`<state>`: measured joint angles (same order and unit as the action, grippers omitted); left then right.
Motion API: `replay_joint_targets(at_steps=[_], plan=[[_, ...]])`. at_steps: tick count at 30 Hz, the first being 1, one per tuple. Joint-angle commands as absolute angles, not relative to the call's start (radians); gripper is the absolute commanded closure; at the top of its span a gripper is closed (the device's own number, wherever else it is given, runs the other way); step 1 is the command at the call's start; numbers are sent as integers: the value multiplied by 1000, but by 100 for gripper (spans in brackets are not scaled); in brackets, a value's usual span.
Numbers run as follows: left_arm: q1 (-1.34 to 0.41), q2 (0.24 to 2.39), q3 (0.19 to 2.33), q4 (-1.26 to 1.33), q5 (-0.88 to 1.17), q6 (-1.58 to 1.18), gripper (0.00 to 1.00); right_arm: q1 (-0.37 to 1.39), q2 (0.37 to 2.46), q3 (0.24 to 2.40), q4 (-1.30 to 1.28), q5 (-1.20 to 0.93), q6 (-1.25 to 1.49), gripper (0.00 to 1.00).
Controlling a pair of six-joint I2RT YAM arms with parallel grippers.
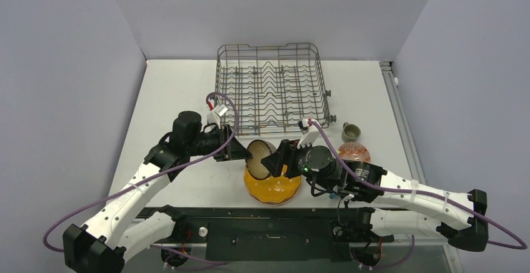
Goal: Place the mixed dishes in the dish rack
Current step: Turn the bowl upside down on the dish rack.
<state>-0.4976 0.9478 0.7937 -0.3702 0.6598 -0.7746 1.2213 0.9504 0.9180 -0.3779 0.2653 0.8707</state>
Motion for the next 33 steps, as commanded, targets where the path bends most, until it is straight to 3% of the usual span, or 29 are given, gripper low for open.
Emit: replay_joint_targets(at_steps=[1, 23, 33], plan=[[-497, 942, 810, -318, 643, -782, 73, 1236, 919, 966, -311, 276, 871, 100], [-494, 920, 846, -469, 544, -679, 59, 1170, 1000, 1048, -394, 304, 852, 100], [-487, 887, 937, -592, 460, -607, 53, 1036, 1081, 1146, -488, 311, 762, 100]])
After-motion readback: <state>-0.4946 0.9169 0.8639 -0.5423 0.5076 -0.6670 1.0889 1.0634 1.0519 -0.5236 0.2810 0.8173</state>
